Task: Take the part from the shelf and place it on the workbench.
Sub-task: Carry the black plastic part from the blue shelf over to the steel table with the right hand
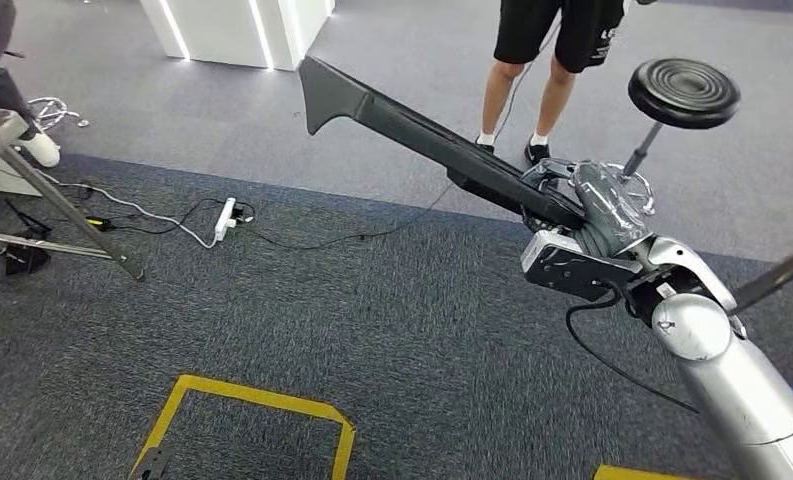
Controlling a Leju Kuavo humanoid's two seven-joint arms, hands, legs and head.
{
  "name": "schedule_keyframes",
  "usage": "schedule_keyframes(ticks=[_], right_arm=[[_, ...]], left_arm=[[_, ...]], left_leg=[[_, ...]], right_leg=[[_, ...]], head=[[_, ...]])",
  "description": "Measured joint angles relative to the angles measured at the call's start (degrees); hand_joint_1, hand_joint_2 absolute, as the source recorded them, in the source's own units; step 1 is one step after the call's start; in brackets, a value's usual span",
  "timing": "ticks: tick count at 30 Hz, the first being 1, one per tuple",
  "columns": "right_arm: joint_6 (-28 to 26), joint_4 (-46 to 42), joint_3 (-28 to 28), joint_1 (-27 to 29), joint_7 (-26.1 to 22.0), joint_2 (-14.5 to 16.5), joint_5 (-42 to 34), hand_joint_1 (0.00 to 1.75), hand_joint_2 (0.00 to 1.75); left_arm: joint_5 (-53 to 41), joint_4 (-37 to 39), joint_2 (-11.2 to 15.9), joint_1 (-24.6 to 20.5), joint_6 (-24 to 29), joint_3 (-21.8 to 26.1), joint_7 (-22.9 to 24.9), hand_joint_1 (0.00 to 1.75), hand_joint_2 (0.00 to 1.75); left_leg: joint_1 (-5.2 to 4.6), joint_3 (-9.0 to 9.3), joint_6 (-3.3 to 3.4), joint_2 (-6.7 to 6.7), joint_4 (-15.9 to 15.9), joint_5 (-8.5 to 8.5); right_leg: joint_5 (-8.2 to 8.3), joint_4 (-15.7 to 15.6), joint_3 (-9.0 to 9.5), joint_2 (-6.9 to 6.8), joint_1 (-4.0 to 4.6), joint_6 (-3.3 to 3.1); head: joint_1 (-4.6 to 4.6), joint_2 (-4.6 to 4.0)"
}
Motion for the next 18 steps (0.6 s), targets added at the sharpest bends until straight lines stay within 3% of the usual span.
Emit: schedule_keyframes(ticks=[2,3,6,8,11,13,15,17,18], right_arm=[[0.0,0.1,0.0,0.0,0.0,0.0,0.2,1.75,1.75],[0.0,0.1,0.0,0.0,0.0,0.1,0.3,1.75,1.75],[-0.1,0.2,0.0,-0.1,0.1,0.3,0.5,1.75,1.75],[-0.2,0.2,0.0,-0.4,0.2,0.3,0.7,1.75,1.75],[-0.3,0.3,0.0,-0.5,0.3,0.6,0.8,1.75,1.75],[-0.3,0.4,0.0,-0.6,0.3,0.9,0.9,1.75,1.75],[-0.3,0.5,0.0,-0.6,0.4,0.9,0.9,1.75,1.75],[-0.4,0.7,0.0,-0.5,0.4,0.9,1.0,1.75,1.75],[-0.4,0.9,0.0,-0.5,0.4,0.9,1.0,1.75,1.75]], left_arm=[[0.0,0.0,-0.1,-0.1,0.0,0.0,0.0,0.00,1.75],[0.0,0.0,-0.2,0.0,0.0,0.0,0.0,0.00,1.75],[0.0,0.0,-0.3,-0.1,0.0,0.0,-0.2,0.00,1.75],[-0.1,0.0,-0.5,-0.2,0.1,0.0,-0.2,0.00,1.75],[-0.2,0.0,-0.6,0.0,0.1,0.0,-0.3,0.00,1.75],[-0.2,0.0,-0.6,0.0,0.2,0.0,-0.3,0.00,1.75],[-0.2,0.0,-0.6,-0.1,0.2,0.0,-0.3,0.00,1.75],[-0.2,0.0,-0.6,-0.3,0.2,0.0,-0.4,0.00,1.75],[-0.2,0.0,-0.6,-0.3,0.2,0.0,-0.5,0.00,1.75]], left_leg=[[0.73,-2.72,-0.59,0.81,5.4,-1.63],[1.08,-2.67,-0.87,0.99,5.3,-0.97],[1.52,2.57,-1.37,3.20,-4.6,3.41],[1.08,4.54,-0.89,4.40,-8.6,4.16],[0.55,4.52,0.48,2.90,-9.0,4.21],[0.63,4.83,1.32,1.66,-9.4,4.44],[0.57,5.00,1.94,0.46,-9.6,4.52],[0.21,4.97,2.33,-1.00,-9.6,4.51],[-0.01,4.98,2.41,-1.86,-9.5,4.52]], right_leg=[[-0.16,0.0,0.08,-1.78,0.05,0.05],[-0.28,0.1,0.10,-2.59,0.03,0.19],[-0.91,0.5,0.30,-4.87,0.02,1.09],[-1.32,0.7,0.43,-6.01,0.22,1.87],[-1.59,0.6,0.82,-7.15,-0.02,3.09],[-3.02,2.2,0.36,-4.80,-0.46,3.61],[-6.48,8.5,-2.55,-0.86,-0.50,3.50],[-9.22,16.1,-6.59,0.62,-0.19,3.14],[-9.04,17.6,-7.65,0.77,-0.05,2.88]], head=[[0.01,0.00],[0.00,0.00],[-0.01,0.00],[0.10,0.00],[0.15,0.00],[0.25,0.00],[0.37,0.00],[0.39,0.00],[0.38,0.00]])
